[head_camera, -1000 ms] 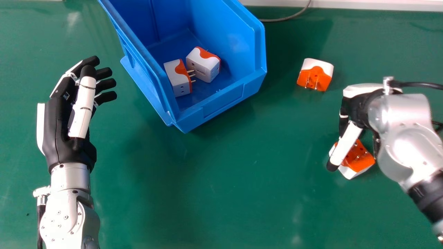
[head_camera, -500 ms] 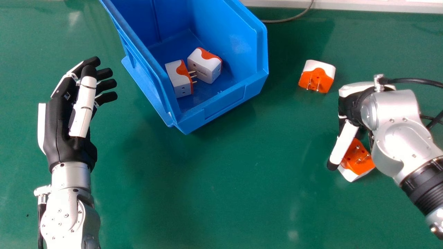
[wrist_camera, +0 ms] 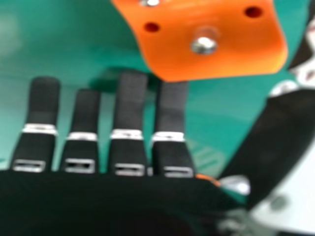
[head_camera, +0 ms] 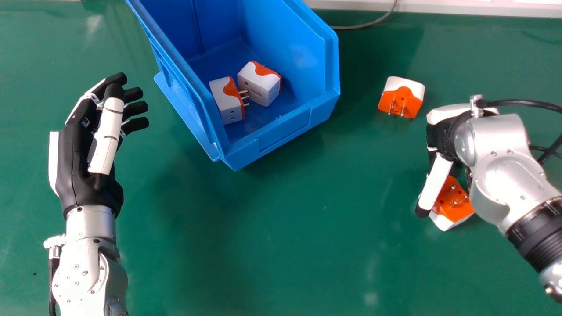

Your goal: Pick all objects and put in blue box

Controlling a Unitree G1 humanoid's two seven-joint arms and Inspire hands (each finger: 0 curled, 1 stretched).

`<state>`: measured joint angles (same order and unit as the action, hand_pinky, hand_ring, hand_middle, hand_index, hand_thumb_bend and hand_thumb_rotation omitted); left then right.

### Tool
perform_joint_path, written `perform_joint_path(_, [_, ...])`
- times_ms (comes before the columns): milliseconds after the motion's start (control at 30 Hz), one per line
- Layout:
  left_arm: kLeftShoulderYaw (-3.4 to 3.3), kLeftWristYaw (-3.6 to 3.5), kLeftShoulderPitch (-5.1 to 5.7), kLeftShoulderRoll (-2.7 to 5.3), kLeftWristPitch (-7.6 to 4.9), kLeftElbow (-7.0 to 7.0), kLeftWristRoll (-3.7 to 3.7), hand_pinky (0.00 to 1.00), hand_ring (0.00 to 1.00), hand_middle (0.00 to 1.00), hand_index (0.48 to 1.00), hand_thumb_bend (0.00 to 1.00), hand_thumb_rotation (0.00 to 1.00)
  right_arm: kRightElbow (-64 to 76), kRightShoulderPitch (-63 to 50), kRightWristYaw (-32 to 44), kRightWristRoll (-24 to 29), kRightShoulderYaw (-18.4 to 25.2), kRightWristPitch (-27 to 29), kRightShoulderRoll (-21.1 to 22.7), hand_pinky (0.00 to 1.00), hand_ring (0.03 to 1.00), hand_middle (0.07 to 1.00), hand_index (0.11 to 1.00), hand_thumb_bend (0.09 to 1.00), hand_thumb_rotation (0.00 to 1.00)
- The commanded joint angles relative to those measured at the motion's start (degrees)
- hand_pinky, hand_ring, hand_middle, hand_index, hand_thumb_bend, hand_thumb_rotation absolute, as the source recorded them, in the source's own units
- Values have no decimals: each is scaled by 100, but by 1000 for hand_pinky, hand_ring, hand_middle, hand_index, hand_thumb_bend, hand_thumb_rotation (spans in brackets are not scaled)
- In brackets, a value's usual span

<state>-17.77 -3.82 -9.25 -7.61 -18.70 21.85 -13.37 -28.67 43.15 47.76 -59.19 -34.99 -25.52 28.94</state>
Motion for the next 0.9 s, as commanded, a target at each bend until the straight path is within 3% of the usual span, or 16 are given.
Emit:
perform_joint_path(0, [-28, -42, -88, -76, -158, -19, 27, 628, 656, 678, 714, 543, 583, -177, -319, 360, 167, -179, 135, -86, 582, 754, 805, 737, 1000, 312])
perform_joint_path(133, [-27, 2, -94, -72, -109, -45, 29, 627, 656, 678, 715, 545, 584, -196, -315, 279, 213, -161, 25, -139, 598, 760, 801, 723, 1000, 291])
perform_joint_path(467, [-41, -42, -99, -108, -125, 1, 7, 626, 657, 679, 718, 547, 585, -128, -419, -139, 305, 26, 78, -163, 608, 756, 788, 686, 982, 230])
perform_joint_path(500, [-45, -45, -101, -103, -126, -3, -3, 628, 661, 683, 721, 547, 584, -78, -449, -165, 288, 40, 41, -162, 591, 727, 763, 646, 889, 208])
perform_joint_path(600, [-49, -38, -100, -102, -114, -6, -1, 628, 661, 683, 721, 547, 584, 53, -509, -153, 255, 54, -30, -143, 591, 727, 763, 646, 889, 208])
perform_joint_path(633, [-51, -41, -102, -103, -123, 3, 1, 626, 661, 683, 721, 547, 583, 69, -504, -115, 244, 45, -51, -141, 562, 692, 736, 615, 815, 191])
perform_joint_path(733, [-56, -64, -108, -96, -174, 26, -9, 626, 661, 683, 721, 547, 583, 75, -472, -20, 201, -20, -76, -133, 562, 692, 736, 615, 815, 191])
perform_joint_path(767, [-61, -65, -111, -88, -163, 21, -26, 626, 661, 683, 721, 547, 583, 90, -475, -20, 201, -34, -44, -115, 562, 692, 736, 615, 815, 191])
perform_joint_path(800, [-61, -58, -110, -86, -138, 5, -29, 626, 661, 684, 724, 547, 583, 107, -485, -35, 211, -33, -21, -102, 548, 676, 722, 590, 756, 178])
perform_joint_path(867, [-59, -42, -105, -81, -100, -26, -28, 626, 661, 684, 724, 547, 583, 136, -503, -55, 227, -13, -32, -99, 548, 676, 722, 590, 756, 178])
